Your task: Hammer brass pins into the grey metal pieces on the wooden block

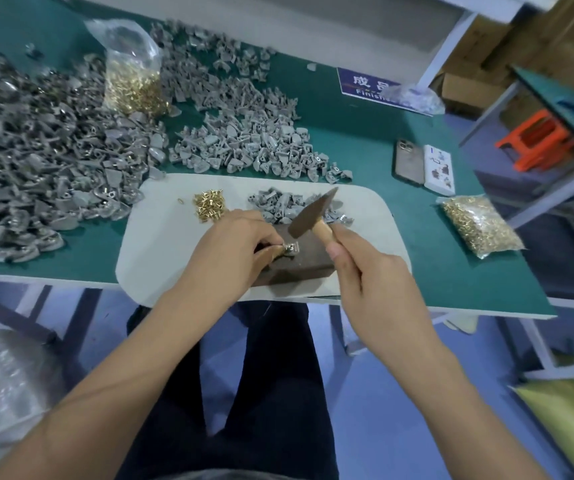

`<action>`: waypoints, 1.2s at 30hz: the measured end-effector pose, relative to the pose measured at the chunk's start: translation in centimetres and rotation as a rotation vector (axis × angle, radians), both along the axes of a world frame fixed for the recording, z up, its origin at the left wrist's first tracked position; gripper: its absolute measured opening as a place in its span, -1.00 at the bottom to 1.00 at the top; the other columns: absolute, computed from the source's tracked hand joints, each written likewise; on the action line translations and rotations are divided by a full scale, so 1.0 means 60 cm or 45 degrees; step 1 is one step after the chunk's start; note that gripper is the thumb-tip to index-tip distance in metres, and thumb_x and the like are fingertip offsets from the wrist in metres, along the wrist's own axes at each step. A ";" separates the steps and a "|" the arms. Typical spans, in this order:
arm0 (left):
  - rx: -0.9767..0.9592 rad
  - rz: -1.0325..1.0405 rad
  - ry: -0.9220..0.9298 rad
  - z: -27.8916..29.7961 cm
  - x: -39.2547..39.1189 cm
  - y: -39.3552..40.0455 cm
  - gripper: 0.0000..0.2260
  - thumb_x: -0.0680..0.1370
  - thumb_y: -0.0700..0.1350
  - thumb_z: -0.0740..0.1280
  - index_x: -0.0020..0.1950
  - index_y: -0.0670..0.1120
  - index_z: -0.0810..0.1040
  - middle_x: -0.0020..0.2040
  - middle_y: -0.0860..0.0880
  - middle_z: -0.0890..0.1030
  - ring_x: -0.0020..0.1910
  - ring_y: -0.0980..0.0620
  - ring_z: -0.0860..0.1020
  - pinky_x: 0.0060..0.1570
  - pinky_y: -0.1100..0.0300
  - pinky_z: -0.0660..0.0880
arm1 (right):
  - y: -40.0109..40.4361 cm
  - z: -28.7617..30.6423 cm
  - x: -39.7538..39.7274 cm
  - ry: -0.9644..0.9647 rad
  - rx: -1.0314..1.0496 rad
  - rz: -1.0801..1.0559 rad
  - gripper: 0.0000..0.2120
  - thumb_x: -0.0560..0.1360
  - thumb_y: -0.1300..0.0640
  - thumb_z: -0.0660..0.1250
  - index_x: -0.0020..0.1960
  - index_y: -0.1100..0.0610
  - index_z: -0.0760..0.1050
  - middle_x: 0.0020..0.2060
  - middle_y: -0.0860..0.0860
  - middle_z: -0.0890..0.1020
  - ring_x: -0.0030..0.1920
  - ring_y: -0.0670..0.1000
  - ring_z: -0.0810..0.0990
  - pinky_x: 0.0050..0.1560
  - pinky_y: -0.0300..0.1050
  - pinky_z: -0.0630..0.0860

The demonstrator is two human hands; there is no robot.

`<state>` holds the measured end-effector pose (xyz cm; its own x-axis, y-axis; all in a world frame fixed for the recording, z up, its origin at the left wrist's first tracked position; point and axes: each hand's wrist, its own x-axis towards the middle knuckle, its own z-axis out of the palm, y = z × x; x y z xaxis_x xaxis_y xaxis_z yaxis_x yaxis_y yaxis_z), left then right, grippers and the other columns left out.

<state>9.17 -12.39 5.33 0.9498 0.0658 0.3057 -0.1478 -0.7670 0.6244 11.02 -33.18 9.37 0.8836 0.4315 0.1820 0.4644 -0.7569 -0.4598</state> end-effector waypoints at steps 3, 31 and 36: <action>-0.007 0.027 0.012 -0.001 0.000 -0.001 -0.97 0.50 -0.14 0.50 -0.14 -0.03 0.72 -0.29 0.11 0.42 -0.19 0.01 0.41 -0.14 0.10 0.38 | 0.010 -0.007 -0.012 0.020 0.026 -0.010 -0.64 0.70 -0.18 0.01 0.41 -0.20 0.41 -0.30 -0.11 0.60 -0.27 0.08 0.53 -0.26 0.03 0.51; -0.029 0.030 0.032 -0.008 0.003 0.004 -0.92 0.50 -0.12 0.50 -0.03 0.01 0.75 -0.19 0.07 0.57 -0.10 0.01 0.51 -0.09 0.07 0.47 | 0.007 -0.022 -0.014 0.099 0.013 -0.125 -0.68 0.67 -0.19 0.03 0.30 -0.22 0.46 -0.42 -0.22 0.46 -0.39 -0.09 0.35 -0.36 -0.07 0.33; -0.056 0.024 0.024 -0.010 0.003 0.004 -0.94 0.50 -0.13 0.50 -0.06 0.00 0.75 -0.21 0.07 0.54 -0.14 0.00 0.49 -0.13 0.04 0.47 | 0.006 -0.017 -0.009 0.009 0.290 -0.148 -0.65 0.72 -0.10 0.09 0.41 -0.10 0.50 -0.26 -0.27 0.55 -0.31 -0.17 0.45 -0.24 -0.30 0.41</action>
<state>9.36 -12.15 4.72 0.9540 0.0964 0.2839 -0.1214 -0.7415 0.6599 10.50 -32.83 8.32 0.9266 0.2754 0.2561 0.3760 -0.6817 -0.6275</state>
